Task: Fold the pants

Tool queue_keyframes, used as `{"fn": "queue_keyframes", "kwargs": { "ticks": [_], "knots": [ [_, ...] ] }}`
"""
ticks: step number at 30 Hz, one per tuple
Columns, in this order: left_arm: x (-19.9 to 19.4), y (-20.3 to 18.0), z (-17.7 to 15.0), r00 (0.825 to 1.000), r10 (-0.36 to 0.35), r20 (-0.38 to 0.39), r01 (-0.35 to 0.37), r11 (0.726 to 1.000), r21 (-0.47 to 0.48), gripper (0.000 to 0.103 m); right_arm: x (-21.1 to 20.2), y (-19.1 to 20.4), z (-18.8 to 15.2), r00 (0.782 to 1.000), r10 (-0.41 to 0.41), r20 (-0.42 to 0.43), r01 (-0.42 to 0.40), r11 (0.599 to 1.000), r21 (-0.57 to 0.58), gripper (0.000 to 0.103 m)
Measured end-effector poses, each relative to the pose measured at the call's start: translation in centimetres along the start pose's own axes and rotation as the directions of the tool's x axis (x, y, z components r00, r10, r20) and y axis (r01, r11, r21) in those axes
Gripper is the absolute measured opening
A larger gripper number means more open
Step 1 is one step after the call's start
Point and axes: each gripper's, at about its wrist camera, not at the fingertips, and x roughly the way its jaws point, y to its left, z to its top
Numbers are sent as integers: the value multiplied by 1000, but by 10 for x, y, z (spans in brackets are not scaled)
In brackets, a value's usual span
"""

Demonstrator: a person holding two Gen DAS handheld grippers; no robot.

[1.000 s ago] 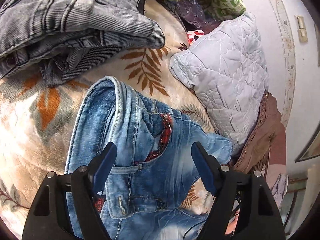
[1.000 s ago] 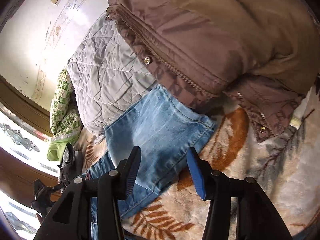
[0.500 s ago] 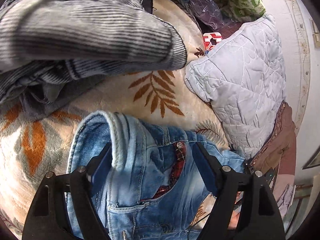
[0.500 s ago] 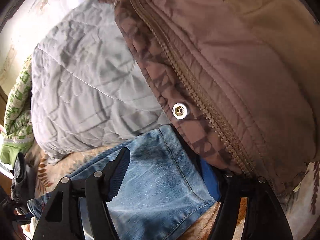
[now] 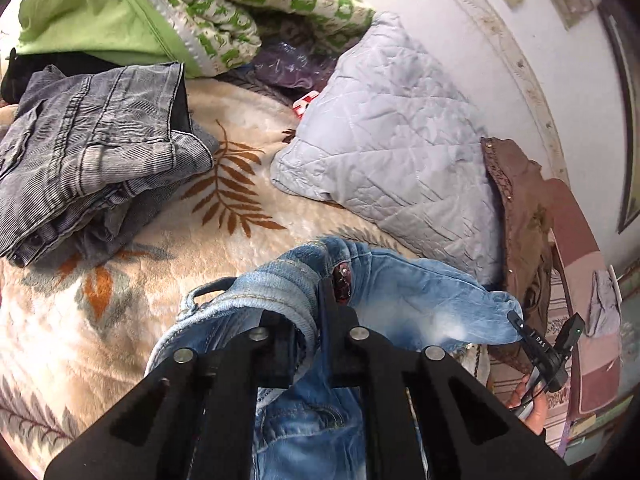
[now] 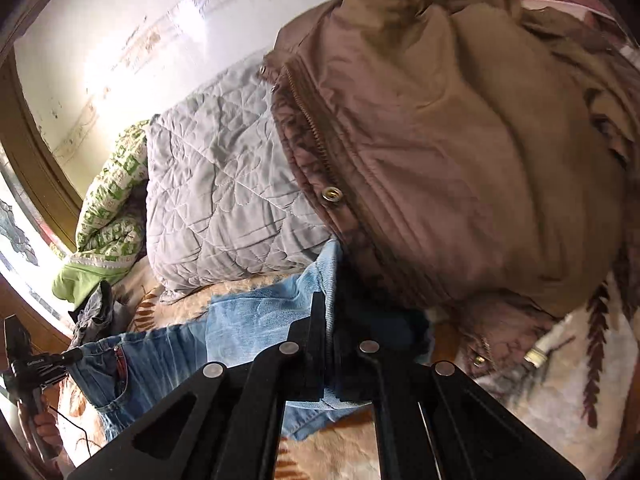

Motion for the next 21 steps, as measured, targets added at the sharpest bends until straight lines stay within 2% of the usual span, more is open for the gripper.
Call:
{"fn": "queue_keyframes", "kwargs": {
  "ticks": [3,6,8,10,12,14,16,18,20,21],
  "knots": [
    [-40,-9,-31,998,-45,32,44,999,27,8,-57,-27,-36,999,11,37,-13,999,48,1],
    [-66,-4,-68,996,-84,25,83,996,17,13,-102,-66,-86,999,-2,38,-2,995,96,1],
    [-69,4,-96,997,-79,-19,79,997,3,18,-118,-90,-126,999,-44,-3,44,991,126,2],
    [-61,19,-124,994,-52,-91,49,998,-34,20,-119,-114,-164,991,-97,-88,110,980,167,2],
    [-51,37,-146,983,-45,-179,30,996,-84,20,-119,-131,-196,981,-110,-161,144,965,219,5],
    [-54,49,-160,972,-78,-223,47,989,-141,20,-131,-137,-216,975,-127,-183,171,954,246,9],
    [-70,50,-169,966,-130,-223,94,982,-165,20,-149,-133,-225,975,-149,-164,185,955,232,10],
    [-85,42,-174,965,-148,-216,114,980,-160,26,-170,-126,-229,975,-172,-141,198,959,204,12],
    [-101,32,-180,971,-143,-192,113,981,-159,60,-183,-121,-228,982,-145,-122,170,959,225,21],
    [-107,27,-182,972,-160,-171,131,977,-171,65,-187,-120,-226,987,-115,-114,142,955,262,33]
  ]
}}
